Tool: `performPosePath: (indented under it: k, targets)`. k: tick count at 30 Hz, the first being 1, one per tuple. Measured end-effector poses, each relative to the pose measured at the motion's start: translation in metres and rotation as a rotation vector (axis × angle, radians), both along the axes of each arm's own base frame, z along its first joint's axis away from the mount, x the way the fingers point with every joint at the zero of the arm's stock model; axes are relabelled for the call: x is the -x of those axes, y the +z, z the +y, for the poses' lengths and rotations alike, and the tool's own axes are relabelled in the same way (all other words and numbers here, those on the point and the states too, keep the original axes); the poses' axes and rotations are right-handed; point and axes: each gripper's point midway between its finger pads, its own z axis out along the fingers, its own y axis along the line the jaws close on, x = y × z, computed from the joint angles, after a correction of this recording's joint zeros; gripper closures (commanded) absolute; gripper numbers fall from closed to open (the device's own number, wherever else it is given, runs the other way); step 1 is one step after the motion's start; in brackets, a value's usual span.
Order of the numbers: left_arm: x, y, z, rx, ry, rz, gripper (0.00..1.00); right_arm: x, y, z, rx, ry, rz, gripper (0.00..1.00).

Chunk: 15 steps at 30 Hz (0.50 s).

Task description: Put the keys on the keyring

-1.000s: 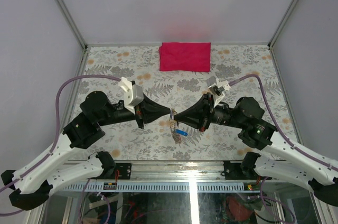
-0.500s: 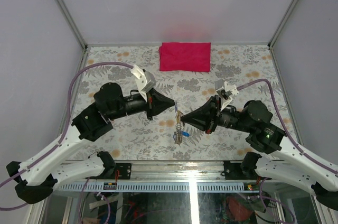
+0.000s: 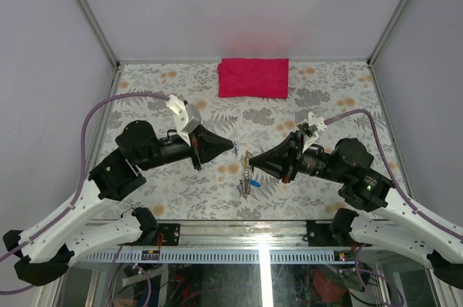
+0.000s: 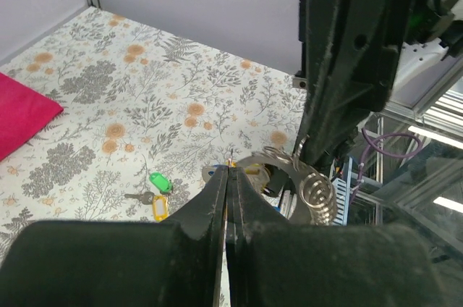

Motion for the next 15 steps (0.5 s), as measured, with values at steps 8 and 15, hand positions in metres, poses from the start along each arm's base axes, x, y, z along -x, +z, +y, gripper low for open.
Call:
performPosePath:
  k: [8, 15]
  targets:
    - [0.023, 0.013, 0.014, 0.057, -0.064, -0.098, 1.0, 0.006, 0.01, 0.011, -0.048, 0.07, 0.012, 1.0]
    - [0.035, 0.018, 0.015, 0.069, -0.122, -0.136, 1.0, 0.015, 0.012, 0.023, -0.069, 0.164, 0.05, 1.0]
